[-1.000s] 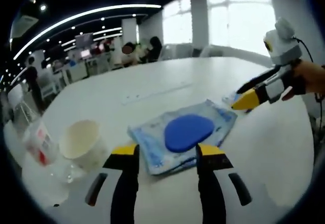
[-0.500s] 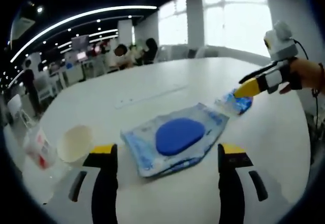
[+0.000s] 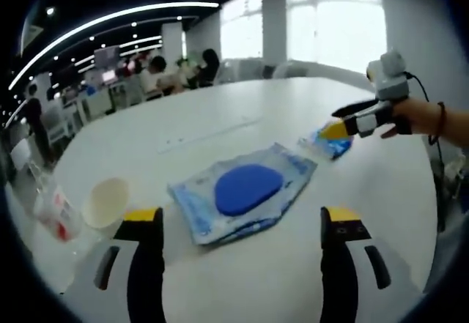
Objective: Arrange the tabletop items into an orderly group along one side of the table until the central work area is clear of visible clutter.
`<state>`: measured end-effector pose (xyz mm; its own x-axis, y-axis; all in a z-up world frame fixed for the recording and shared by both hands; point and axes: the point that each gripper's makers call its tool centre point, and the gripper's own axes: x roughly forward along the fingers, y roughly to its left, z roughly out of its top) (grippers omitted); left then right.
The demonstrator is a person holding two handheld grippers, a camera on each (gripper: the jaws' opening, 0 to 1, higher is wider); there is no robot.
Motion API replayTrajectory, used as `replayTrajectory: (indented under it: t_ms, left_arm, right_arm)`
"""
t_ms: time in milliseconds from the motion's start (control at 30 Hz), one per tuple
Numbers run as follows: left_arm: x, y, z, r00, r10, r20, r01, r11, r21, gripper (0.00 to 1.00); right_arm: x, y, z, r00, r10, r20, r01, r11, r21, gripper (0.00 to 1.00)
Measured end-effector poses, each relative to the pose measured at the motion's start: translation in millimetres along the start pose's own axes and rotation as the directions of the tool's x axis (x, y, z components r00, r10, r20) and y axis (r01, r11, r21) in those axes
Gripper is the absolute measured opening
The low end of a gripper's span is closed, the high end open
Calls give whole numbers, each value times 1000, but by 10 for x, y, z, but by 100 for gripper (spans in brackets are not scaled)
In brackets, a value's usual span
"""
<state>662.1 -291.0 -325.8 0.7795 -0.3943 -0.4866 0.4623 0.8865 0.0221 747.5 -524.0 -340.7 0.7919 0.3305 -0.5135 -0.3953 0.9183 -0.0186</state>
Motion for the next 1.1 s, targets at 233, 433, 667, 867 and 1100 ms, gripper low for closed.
replayTrajectory:
  t_ms: [233,433,667,867,1100]
  left_arm:
    - [-48,12,22,1000,2,6,-2,1000,11,83]
    - [-61,40,-9,1000,11,-5,-11,1000,28,80]
    - [-80,47,-39,1000,10,-15,-10,999,36,76]
    - [-93,76,-20,1000,13,-9,-12,999,39,74]
    - [-110,65,-56,1000,7,-24,-6,999,42,71]
  right_arm:
    - [133,-53,-68,999,-28,30,29,999,-23,70]
    - [212,-118,-178,998,-63,23,63,998,-29,56]
    - [269,-174,-284,996,-94,12,94,996,-13,38]
    - [287,-161,-341,995,-102,-10,101,994,-44,21]
    - [292,-159,-368,994,-111,-26,110,993,-41,12]
